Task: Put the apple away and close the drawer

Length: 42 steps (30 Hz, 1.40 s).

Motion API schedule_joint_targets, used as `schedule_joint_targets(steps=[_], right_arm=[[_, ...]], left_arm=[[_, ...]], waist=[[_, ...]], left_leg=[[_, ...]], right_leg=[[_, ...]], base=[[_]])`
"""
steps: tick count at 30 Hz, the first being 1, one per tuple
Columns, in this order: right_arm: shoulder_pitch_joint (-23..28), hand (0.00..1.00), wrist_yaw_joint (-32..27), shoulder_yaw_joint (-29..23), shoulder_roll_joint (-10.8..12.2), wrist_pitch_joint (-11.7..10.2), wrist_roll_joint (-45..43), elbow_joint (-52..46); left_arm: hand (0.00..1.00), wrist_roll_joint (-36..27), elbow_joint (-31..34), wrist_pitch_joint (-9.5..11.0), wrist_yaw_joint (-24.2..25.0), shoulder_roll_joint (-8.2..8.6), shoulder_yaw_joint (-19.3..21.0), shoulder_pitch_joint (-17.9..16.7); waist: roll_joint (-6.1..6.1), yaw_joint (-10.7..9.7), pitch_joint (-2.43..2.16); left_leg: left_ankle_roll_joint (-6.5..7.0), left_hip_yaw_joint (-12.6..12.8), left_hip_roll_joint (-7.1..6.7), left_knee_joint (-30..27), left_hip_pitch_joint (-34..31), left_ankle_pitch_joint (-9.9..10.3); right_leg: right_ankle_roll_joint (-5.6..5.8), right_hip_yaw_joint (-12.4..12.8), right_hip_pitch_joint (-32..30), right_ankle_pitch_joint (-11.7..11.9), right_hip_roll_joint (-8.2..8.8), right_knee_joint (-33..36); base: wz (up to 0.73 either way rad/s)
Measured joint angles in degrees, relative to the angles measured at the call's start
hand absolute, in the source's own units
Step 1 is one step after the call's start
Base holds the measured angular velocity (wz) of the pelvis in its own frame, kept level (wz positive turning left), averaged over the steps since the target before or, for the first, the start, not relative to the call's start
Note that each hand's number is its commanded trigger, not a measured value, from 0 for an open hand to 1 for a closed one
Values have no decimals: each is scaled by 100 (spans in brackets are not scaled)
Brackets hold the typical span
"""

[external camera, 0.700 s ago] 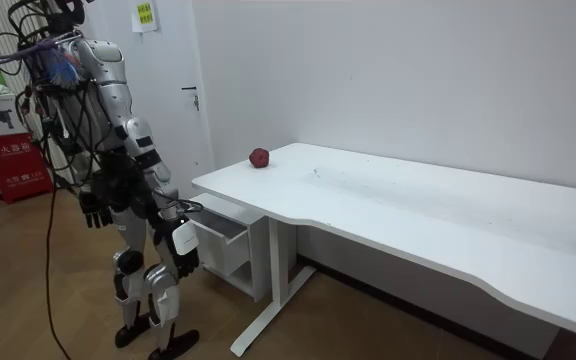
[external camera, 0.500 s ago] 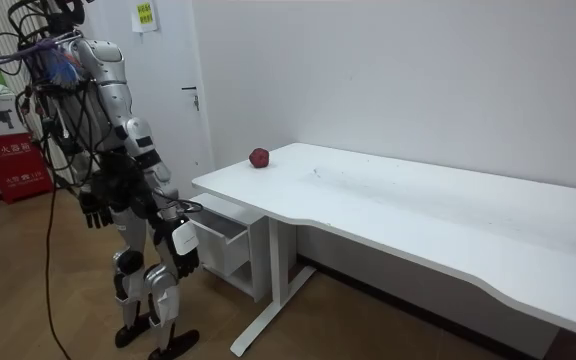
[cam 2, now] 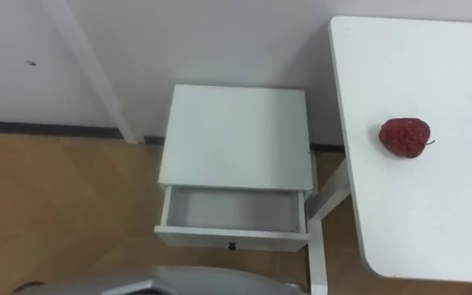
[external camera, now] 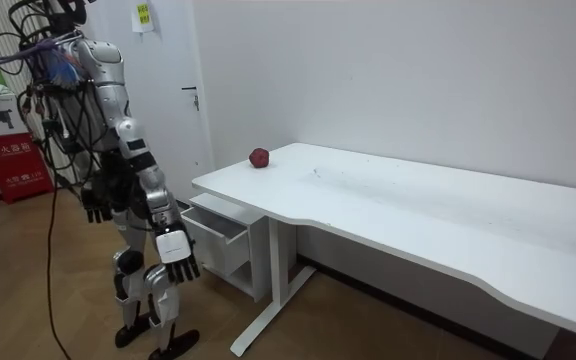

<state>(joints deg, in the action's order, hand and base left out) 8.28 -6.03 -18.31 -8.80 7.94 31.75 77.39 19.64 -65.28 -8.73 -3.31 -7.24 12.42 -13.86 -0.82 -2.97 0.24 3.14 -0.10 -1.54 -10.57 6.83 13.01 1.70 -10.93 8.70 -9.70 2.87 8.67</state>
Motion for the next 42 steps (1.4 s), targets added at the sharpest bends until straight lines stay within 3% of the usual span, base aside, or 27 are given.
schedule_joint_targets(steps=[4,6,10,15,22,24,27,31,37,42], right_arm=[[-5,0,-328,-646,-7,-99,1662,-226],[-36,0,-539,-1149,-23,-254,2644,-294],[-71,0,-960,-1765,-30,-396,3721,-597],[-106,0,-1361,-2152,-41,-684,4368,-857],[-231,0,-2070,-2376,-46,-991,4866,-1432],[-255,0,-2453,-2502,-46,-1103,4976,-2052],[-275,0,-2847,-2638,-125,-1444,4861,-2832],[-262,0,-3292,-2632,-263,-1648,4394,-3508],[-260,0,-4402,-2308,-288,-2051,2590,-4674],[-447,0,-4965,-2097,-399,-2115,939,-5713]], left_arm=[[0,-35,105,67,-121,-14,100,-149],[0,-36,117,121,-148,-17,158,-176],[0,-55,165,173,-154,-40,262,-214],[0,-54,334,188,-254,-72,269,-253],[0,-71,346,342,-256,-175,263,-187],[0,-69,427,410,-248,-183,305,-216],[0,-72,568,462,-248,-240,391,-246],[0,-66,571,631,-268,-275,471,-248],[0,-119,570,771,-283,-285,374,-225],[0,-117,559,796,-284,-290,190,-155]], waist=[[7,-224,2],[-7,-340,-6],[-27,-435,-24],[-79,-476,-61],[-146,-482,-65],[-170,-482,-63],[-186,-479,-62],[-204,-484,-61],[-183,-457,-43],[-137,-421,-55]], left_leg=[[0,-10,-4,-17,-22,0],[2,-15,-10,-19,-31,3],[4,20,-12,-21,-105,1],[5,85,-11,3,-135,0],[5,118,-9,3,-172,0],[6,142,-11,-25,-273,0],[8,153,-18,-50,-345,-2],[8,153,-20,-55,-392,-2],[8,171,-12,-18,-435,-2],[8,178,-19,-2,-465,-6]], right_leg=[[0,-19,-8,0,1,1],[1,-21,-13,0,5,0],[1,0,-102,-1,8,3],[1,26,-176,0,0,22],[1,53,-229,0,2,44],[1,100,-365,0,2,126],[-1,137,-434,1,-1,131],[0,137,-472,1,-2,131],[0,133,-542,1,-5,127],[-1,145,-581,3,-12,118]], base=[[1],[0],[-4],[-5],[-2],[-6],[-2],[0],[-2],[0]])
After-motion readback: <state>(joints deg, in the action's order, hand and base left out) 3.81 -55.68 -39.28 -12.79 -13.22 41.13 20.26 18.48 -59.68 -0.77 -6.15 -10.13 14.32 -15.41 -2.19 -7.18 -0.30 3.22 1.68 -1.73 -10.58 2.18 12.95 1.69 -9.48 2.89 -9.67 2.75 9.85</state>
